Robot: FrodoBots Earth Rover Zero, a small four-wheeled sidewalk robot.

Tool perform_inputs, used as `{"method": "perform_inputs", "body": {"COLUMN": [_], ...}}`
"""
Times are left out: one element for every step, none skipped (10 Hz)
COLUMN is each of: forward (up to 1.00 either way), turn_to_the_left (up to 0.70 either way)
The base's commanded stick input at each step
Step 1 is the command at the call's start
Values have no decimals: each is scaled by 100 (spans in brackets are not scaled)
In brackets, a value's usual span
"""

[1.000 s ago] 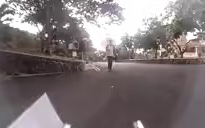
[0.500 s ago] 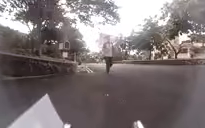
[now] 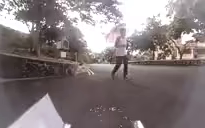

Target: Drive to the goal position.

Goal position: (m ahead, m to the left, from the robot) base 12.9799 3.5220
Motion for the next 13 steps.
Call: {"method": "perform_inputs", "body": {"forward": [100, 100, 100, 100, 100, 100, 100, 100, 100, 100, 100, 100, 100], "turn_to_the_left": [0, 0, 0, 0, 0, 0, 0, -6, -17, -28, -26, -26, -26]}}
